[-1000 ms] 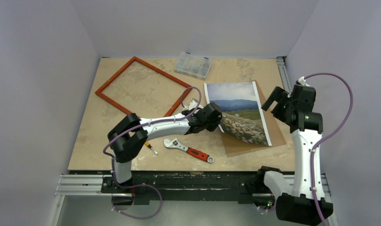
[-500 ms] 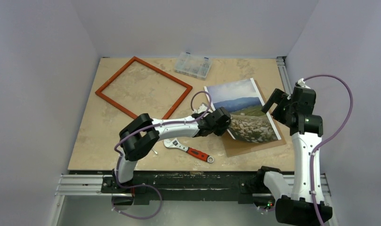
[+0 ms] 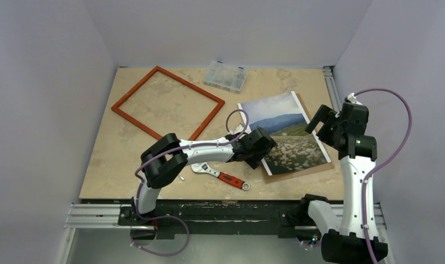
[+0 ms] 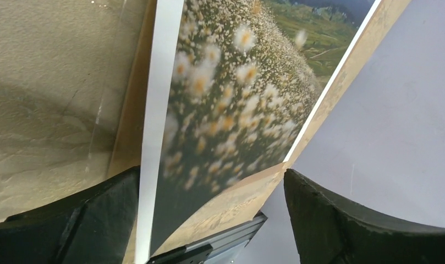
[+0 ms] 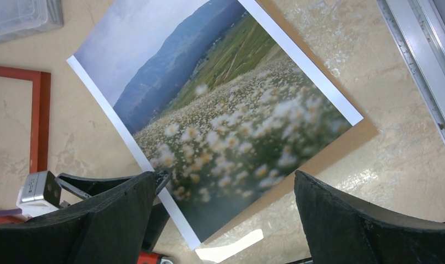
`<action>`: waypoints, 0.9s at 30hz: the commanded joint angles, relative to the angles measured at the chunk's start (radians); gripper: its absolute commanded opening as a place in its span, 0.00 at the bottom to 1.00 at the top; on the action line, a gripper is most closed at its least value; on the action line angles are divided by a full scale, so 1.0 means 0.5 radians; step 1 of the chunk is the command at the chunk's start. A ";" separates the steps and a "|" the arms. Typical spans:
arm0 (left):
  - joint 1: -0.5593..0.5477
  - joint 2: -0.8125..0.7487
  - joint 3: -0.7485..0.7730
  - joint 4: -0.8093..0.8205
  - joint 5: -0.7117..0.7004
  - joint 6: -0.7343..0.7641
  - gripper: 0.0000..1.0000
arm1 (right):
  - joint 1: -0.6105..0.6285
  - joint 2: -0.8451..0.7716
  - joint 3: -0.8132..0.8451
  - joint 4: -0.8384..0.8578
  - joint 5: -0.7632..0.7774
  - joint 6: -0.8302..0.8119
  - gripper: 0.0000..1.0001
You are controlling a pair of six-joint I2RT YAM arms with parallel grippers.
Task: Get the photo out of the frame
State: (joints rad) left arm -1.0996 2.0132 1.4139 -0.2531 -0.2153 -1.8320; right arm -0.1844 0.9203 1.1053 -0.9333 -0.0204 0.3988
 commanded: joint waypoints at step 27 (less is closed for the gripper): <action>0.830 -1.554 -0.253 -0.247 0.534 2.302 1.00 | 0.098 -0.078 0.607 -0.211 -0.531 -0.249 0.98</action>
State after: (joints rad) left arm -0.7647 1.3766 1.1824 -0.3328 0.0517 -0.9707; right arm -0.1383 0.9260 1.2564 -1.0389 -0.2317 0.3119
